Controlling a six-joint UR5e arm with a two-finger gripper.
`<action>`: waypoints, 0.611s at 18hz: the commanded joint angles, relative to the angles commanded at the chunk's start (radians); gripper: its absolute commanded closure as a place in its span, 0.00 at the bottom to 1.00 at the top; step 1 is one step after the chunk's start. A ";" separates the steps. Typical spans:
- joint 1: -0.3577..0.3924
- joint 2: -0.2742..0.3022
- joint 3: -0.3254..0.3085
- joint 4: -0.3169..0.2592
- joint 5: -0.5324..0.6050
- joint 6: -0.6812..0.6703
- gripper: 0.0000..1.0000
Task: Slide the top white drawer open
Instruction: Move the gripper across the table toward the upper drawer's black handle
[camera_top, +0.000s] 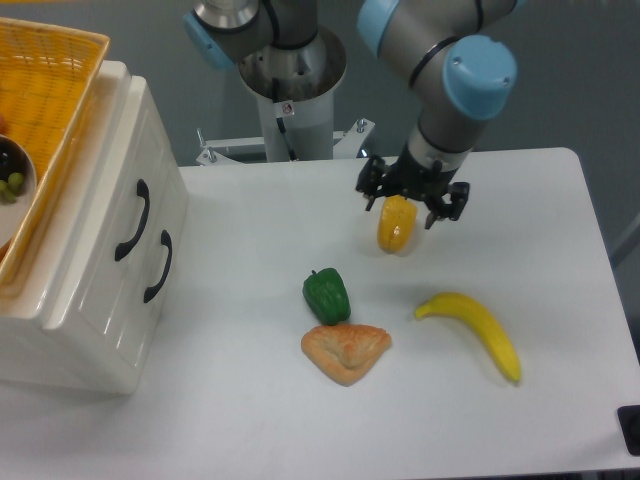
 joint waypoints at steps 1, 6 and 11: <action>-0.009 -0.003 0.005 0.000 -0.012 -0.003 0.00; -0.060 -0.003 0.002 0.000 -0.064 -0.008 0.00; -0.146 -0.003 -0.008 0.002 -0.069 -0.112 0.00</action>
